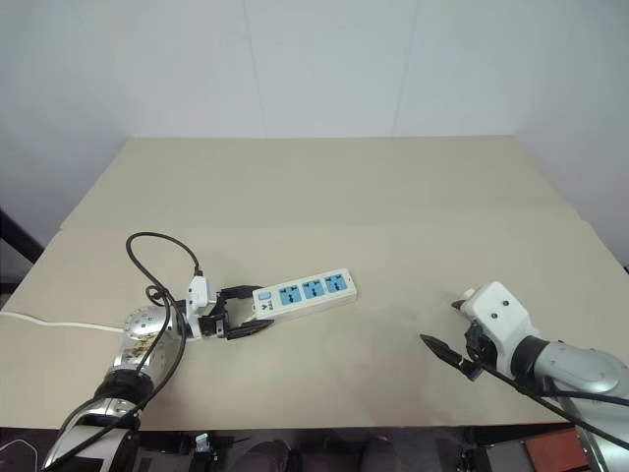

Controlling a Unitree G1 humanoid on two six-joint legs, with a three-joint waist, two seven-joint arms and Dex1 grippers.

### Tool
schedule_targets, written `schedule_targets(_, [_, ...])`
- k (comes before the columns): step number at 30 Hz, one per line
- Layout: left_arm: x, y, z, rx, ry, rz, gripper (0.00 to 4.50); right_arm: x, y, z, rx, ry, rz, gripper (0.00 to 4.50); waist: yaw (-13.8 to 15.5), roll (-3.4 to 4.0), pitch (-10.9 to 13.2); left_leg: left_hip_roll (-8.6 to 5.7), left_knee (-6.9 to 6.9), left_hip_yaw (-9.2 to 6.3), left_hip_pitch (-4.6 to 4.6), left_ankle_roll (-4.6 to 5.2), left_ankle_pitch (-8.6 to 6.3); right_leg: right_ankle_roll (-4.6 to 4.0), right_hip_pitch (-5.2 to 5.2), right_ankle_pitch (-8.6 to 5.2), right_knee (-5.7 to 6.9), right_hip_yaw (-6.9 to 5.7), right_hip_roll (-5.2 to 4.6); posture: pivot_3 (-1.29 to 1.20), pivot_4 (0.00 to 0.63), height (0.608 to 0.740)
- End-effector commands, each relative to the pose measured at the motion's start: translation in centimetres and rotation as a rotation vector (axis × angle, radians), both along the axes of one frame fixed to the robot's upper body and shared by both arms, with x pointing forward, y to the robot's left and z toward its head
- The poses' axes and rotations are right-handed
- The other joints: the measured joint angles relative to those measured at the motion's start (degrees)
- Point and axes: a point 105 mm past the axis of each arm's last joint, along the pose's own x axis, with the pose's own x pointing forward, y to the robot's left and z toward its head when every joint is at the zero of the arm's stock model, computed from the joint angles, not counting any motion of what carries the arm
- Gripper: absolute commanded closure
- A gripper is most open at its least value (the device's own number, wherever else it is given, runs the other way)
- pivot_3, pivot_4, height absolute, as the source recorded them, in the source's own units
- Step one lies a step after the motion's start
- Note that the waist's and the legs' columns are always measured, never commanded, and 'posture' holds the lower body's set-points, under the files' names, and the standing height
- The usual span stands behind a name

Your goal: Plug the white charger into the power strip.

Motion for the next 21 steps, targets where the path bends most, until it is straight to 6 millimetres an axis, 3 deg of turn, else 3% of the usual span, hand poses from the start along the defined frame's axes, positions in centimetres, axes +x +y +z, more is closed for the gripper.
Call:
schedule_targets(1, [-0.7,-0.2,-0.3,0.012,0.022,-0.025,1.24,0.5,-0.6,2.6,-0.032,-0.015,-0.015,0.0,-0.1,0.0,0.0,0.01,0.0,0.0,0.0,0.0,0.0,0.0,-0.01,0.0,0.0,0.0,0.01,0.0,0.15,0.74])
schedule_targets(4, [-1.0,-0.6,0.0,0.017,0.028,-0.052,1.24,1.4,-1.3,4.6,-0.074,0.071,-0.008,0.0,-0.3,0.01,0.0,0.02,-0.01,0.04,-0.01,0.01,-0.01,-0.01,-0.03,0.0,-0.01,0.03,0.01,0.0,0.15,0.74])
schedule_targets(8, [-1.3,-1.1,0.0,0.028,0.038,-0.079,1.24,2.5,-2.1,5.5,-0.142,0.203,-0.034,0.0,0.0,0.0,0.0,0.11,-0.13,0.03,-0.03,0.02,-0.02,-0.03,-0.06,0.01,-0.08,-0.05,0.07,0.0,0.15,0.74])
schedule_targets(17, [-2.0,-2.9,-0.3,0.033,0.072,-0.148,1.24,8.8,-2.1,5.2,-0.229,0.436,-0.198,0.0,-0.4,0.01,0.0,0.08,-0.08,0.06,-0.45,0.0,-0.04,-0.07,-0.38,0.06,-0.21,-0.06,0.03,0.0,0.15,0.74])
schedule_targets(21, [-2.6,-3.7,-0.5,0.027,0.077,-0.176,1.24,9.8,-3.1,3.9,-0.3,0.498,-0.24,0.0,0.1,0.03,0.0,-0.03,0.07,0.1,-0.98,-0.46,0.24,-0.05,-0.94,0.11,-0.04,0.0,-0.04,0.0,0.15,0.74])
